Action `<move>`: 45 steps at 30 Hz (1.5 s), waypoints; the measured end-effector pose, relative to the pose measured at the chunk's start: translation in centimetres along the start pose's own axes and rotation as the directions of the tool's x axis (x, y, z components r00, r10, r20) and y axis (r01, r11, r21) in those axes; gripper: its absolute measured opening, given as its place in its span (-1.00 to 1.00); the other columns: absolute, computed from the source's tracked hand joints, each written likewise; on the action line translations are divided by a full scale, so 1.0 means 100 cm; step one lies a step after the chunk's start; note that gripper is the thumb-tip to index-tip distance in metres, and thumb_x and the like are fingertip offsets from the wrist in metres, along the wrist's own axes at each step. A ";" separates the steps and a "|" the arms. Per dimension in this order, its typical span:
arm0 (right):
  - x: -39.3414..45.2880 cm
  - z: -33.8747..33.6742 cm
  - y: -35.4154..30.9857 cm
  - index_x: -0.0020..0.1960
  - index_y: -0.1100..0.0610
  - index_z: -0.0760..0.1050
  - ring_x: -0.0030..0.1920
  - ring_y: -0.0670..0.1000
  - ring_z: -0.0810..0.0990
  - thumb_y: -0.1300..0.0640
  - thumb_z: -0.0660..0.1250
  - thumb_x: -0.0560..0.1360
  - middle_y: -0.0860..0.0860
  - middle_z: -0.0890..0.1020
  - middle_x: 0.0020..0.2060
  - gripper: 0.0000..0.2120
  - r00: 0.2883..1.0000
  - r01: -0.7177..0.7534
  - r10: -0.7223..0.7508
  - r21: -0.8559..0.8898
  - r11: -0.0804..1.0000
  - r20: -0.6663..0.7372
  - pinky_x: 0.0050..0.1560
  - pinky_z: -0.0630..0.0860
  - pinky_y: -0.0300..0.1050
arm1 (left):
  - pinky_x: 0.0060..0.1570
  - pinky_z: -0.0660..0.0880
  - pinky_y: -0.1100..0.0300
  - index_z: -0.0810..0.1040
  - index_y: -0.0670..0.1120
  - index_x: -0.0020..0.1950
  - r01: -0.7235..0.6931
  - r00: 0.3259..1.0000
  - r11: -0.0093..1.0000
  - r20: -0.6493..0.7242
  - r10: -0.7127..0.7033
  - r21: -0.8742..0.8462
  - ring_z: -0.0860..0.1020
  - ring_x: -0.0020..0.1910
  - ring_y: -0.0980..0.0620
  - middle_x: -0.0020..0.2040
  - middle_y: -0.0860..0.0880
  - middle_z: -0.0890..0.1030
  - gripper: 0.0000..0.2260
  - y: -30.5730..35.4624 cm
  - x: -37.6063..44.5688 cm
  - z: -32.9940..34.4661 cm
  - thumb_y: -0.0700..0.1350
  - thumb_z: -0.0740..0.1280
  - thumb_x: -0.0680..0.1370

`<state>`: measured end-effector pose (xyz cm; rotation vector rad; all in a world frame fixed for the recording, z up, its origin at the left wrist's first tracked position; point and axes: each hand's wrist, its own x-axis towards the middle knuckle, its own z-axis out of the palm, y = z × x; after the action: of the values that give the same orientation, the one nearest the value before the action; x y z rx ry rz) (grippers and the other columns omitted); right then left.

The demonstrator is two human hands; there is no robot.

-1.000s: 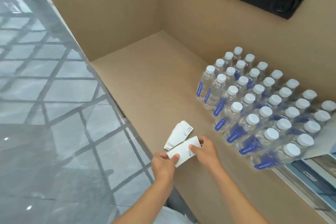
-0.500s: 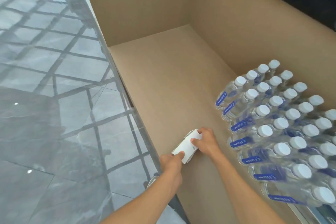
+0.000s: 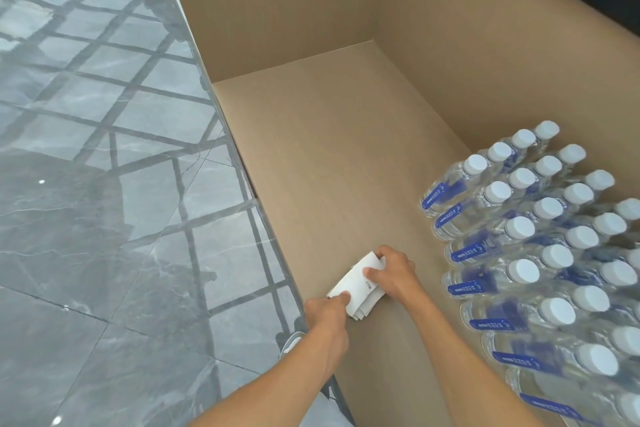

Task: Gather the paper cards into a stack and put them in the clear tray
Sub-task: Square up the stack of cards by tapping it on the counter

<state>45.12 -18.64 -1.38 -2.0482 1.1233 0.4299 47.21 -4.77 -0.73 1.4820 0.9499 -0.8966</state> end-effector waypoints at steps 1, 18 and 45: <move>0.000 0.000 0.000 0.17 0.03 0.48 0.25 0.20 0.36 0.00 0.39 0.44 0.12 0.48 0.19 -0.67 1.000 -0.005 0.005 -0.003 1.000 0.005 0.23 0.44 0.07 | 0.08 0.56 0.02 0.52 -0.22 -0.01 0.002 1.000 1.000 0.001 -0.002 -0.003 0.61 0.00 -0.19 -0.02 -0.20 0.63 -0.81 0.000 0.001 0.000 -0.29 0.48 0.46; -0.015 0.001 0.013 0.27 0.17 0.41 0.11 0.14 0.63 0.09 0.52 0.37 0.14 0.59 0.17 -0.46 0.995 -0.102 0.099 0.323 0.941 0.025 0.09 0.58 0.01 | -0.21 0.47 0.16 0.50 -0.14 -0.27 -0.060 0.996 0.996 0.074 0.055 0.064 0.53 -0.30 -0.06 -0.30 -0.06 0.58 -0.78 -0.002 0.002 -0.009 -0.31 0.52 0.44; -0.238 0.021 0.223 -0.02 0.18 0.63 -0.38 -0.16 0.69 0.22 0.55 0.38 -0.05 0.73 -0.30 -0.80 0.825 0.076 0.524 0.960 0.269 -0.212 -0.40 0.53 -0.34 | -0.40 0.61 0.19 0.64 -0.23 0.09 -0.535 0.621 0.670 0.777 -0.103 0.515 0.75 -0.27 -0.03 -0.16 -0.12 0.78 -0.81 -0.148 -0.091 0.020 -0.35 0.45 0.49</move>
<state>13.47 -10.80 1.36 -0.8351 1.4837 -0.6441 29.96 -6.44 1.66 1.5444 -0.3254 -1.6243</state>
